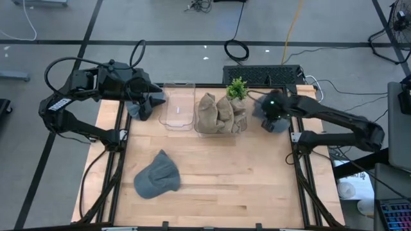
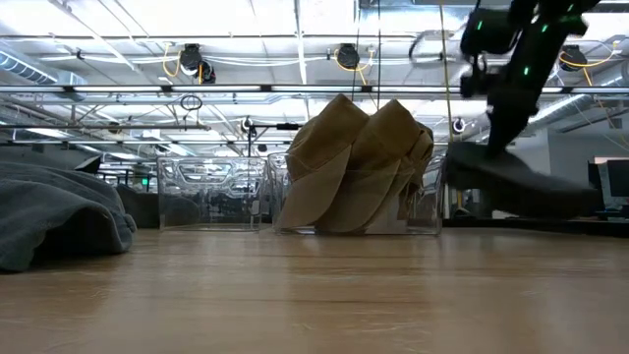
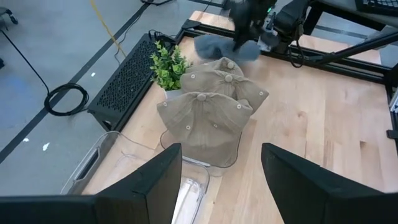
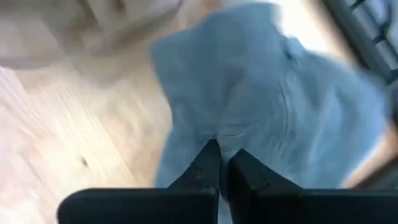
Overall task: Pick & Place hat
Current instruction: Put the top right blue cap into the left transparent bin
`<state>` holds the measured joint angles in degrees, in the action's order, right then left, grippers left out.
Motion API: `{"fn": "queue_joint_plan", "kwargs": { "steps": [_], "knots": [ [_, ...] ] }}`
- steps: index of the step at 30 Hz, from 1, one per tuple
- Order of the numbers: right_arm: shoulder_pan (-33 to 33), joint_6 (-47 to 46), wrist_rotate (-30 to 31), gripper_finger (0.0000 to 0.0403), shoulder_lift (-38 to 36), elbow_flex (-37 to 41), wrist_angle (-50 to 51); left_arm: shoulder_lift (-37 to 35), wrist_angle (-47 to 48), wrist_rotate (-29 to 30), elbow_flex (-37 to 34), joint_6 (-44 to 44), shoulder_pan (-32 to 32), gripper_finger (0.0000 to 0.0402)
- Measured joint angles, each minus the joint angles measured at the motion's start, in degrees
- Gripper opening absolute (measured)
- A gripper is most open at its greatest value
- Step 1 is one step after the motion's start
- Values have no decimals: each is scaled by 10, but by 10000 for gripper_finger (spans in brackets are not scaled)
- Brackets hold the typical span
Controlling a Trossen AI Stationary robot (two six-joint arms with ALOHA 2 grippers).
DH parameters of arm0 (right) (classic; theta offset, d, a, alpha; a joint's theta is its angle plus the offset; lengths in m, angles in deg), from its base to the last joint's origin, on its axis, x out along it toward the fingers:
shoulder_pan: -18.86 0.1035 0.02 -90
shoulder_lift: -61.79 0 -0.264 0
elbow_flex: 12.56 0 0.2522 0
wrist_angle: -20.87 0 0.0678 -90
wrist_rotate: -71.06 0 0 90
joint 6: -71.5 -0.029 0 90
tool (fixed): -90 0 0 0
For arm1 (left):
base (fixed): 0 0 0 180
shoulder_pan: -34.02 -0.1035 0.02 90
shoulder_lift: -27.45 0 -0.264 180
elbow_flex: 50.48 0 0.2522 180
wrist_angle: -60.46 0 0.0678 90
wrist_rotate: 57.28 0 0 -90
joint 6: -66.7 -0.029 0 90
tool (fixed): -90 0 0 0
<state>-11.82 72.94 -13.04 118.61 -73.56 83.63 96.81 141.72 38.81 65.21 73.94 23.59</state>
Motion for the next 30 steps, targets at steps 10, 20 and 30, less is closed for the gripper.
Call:
{"fn": "queue_joint_plan", "kwargs": {
  "steps": [10,20,30],
  "knots": [
    [106,-68,96,0,-72,-150,108,0,-18,17,0,31,-10,230],
    [196,-14,175,0,-17,-256,71,0,-18,-1,0,127,-42,230],
    [260,142,268,0,61,-312,-47,0,-18,-138,0,224,-103,230]
  ]
}}
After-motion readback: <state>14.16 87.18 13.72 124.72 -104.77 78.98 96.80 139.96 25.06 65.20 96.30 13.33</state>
